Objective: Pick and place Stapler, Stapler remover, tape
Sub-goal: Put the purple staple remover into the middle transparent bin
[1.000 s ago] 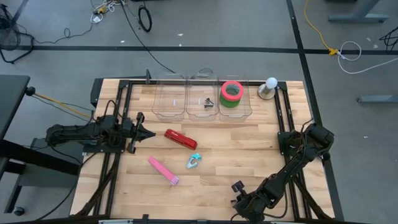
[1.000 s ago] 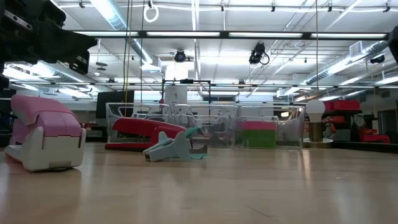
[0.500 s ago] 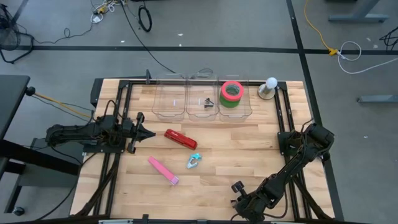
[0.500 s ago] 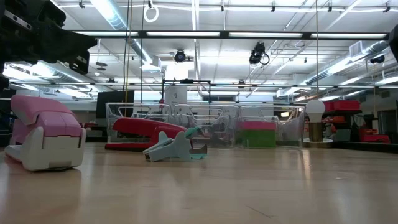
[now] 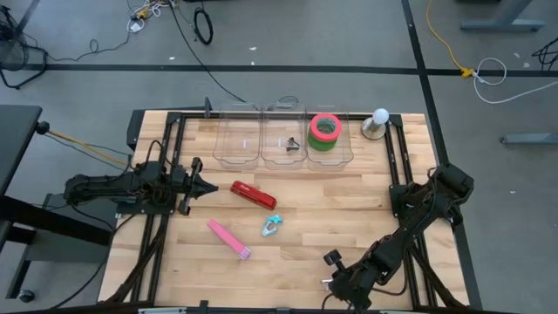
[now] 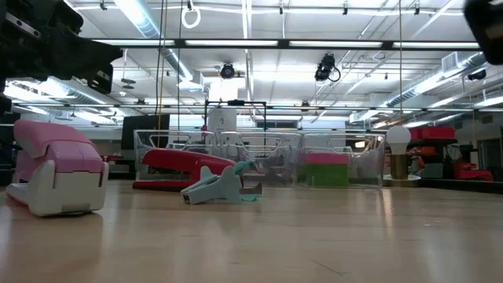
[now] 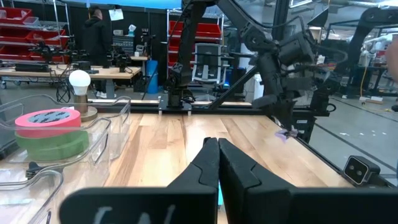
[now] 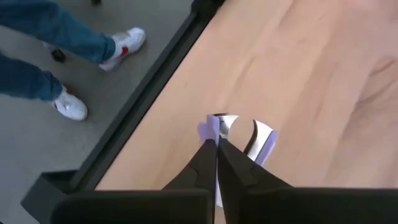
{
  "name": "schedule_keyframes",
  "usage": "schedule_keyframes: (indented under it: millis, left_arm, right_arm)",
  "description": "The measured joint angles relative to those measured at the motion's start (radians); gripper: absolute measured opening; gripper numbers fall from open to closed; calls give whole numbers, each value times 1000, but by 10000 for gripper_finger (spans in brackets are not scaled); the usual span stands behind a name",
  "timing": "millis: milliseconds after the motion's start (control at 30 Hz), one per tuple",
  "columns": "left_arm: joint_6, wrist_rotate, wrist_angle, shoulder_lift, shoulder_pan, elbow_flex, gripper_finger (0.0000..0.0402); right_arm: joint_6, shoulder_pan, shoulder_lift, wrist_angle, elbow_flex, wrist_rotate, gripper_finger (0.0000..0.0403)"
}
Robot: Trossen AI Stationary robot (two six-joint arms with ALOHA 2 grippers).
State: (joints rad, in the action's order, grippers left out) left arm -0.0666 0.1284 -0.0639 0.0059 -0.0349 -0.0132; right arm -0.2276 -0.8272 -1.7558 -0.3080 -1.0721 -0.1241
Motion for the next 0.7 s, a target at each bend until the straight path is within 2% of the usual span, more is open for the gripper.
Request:
schedule_keyframes:
  millis: [233, 700]
  left_arm:
    - [0, 0, 0, 0, 0, 0, 3]
    - [0, 0, 0, 0, 0, 0, 3]
  right_arm:
    - [0, 71, 88, -1, 0, 37, 7]
    - [55, 232, 218, -35, 0, 39, 2]
